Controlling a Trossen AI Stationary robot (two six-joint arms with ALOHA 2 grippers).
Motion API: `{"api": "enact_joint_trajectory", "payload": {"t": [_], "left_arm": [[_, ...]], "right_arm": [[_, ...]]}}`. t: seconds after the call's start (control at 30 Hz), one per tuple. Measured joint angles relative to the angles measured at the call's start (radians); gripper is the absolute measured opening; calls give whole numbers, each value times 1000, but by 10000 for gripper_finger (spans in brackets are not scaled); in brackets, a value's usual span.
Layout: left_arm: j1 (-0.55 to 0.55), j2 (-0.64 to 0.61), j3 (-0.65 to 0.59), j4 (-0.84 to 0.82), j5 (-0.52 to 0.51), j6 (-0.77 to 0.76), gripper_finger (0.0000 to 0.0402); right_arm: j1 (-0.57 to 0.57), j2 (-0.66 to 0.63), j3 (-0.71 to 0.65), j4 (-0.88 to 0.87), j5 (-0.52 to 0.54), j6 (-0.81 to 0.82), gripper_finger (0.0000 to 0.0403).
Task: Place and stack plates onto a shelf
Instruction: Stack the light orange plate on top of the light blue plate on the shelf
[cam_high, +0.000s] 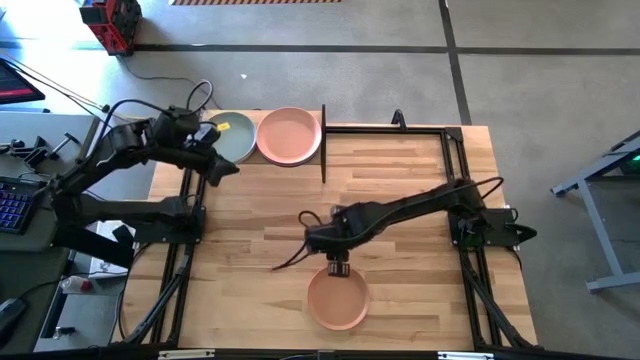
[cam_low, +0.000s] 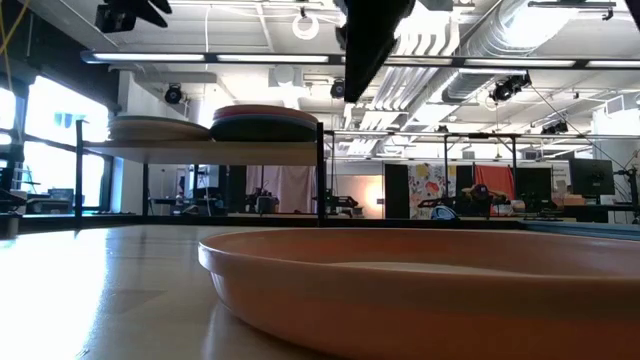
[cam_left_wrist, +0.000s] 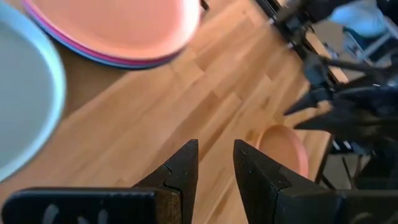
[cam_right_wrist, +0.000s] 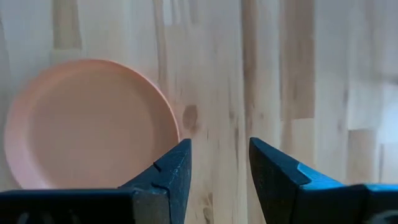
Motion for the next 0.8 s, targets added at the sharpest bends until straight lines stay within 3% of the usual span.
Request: {"api": "enact_joint_trajectory", "payload": {"t": [0.27,0.8], "left_arm": [[-104,9,0,-1,-4,26,90],[-179,21,0,-4,-8,-26,90]], "right_arm": [[34,98,0,29,-28,-92,138],[54,242,0,58,-49,-119,138]]}}
